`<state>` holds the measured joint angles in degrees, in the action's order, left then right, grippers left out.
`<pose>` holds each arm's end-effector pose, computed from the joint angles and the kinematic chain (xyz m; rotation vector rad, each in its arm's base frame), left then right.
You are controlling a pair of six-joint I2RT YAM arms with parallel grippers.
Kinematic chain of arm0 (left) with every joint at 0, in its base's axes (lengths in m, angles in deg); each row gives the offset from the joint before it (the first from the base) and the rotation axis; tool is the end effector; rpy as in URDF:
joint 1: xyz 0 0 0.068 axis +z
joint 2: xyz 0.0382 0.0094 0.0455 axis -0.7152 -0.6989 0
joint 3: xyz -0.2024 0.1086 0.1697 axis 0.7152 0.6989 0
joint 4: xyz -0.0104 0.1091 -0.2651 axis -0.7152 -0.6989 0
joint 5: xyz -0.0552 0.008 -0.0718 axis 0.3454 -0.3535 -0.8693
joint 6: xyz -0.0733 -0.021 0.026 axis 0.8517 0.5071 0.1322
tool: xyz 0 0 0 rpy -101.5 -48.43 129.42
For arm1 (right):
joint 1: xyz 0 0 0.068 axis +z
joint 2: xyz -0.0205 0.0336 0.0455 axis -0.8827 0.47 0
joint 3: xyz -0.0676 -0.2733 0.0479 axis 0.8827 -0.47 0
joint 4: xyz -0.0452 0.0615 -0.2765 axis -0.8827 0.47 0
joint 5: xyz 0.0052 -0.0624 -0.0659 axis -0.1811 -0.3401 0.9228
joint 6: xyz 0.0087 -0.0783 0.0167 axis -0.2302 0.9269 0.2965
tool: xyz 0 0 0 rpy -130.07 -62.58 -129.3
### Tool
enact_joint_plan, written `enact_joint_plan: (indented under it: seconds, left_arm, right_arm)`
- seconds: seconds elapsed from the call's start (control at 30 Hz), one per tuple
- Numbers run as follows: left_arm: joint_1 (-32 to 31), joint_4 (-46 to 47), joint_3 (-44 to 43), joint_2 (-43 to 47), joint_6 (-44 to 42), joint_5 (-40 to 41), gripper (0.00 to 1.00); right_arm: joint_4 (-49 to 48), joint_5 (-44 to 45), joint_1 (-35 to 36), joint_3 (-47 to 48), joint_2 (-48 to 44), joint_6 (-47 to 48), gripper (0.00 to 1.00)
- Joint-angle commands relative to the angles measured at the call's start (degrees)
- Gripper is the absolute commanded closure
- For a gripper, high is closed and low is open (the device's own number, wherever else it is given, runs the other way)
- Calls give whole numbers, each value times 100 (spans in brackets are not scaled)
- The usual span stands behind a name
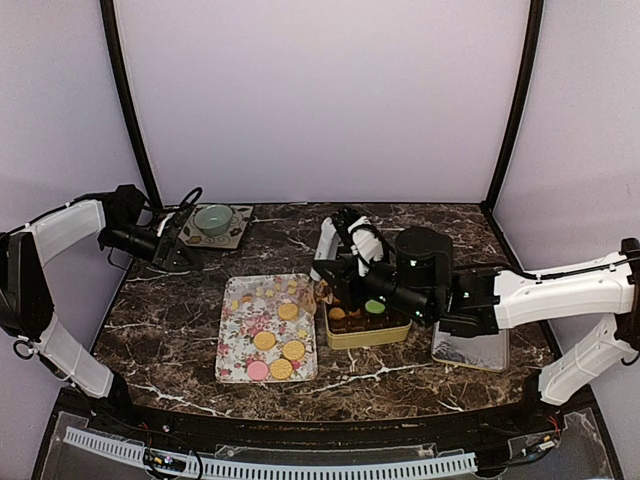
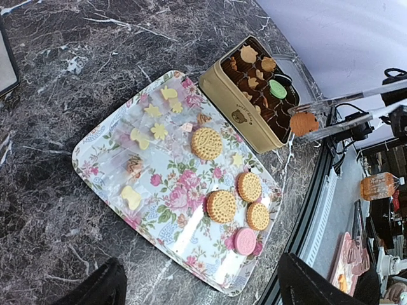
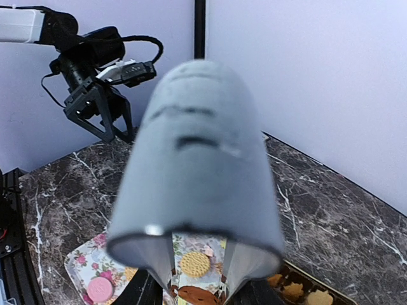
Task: Pack the cookies
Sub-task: Pick up the fake cookies from the plate, then place the fake cookies in the empty pocket of the box.
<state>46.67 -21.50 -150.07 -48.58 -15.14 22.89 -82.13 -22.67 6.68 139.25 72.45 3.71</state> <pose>0.3193 -0.0490 0.2489 0.7467 2.3009 -1.0271 0.1609 0.3554 0.2892 -0.7554 1.5870 0.6689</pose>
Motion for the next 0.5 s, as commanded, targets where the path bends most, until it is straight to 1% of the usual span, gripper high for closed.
enact_joint_plan:
  seconds: [0.0,0.13,0.47]
  left_arm:
    - [28,-126,-4,103,-22,-148,15]
    - [30,-115,2,89,-2,-169,15]
    - [26,-149,-20,109,-29,-143,15]
  right_arm:
    - [365,196,-255,-449,-466,-74,83]
    - [582,129,-404,-494,-592,-55,83]
    - [791,77,-515,-399,-339,63,83]
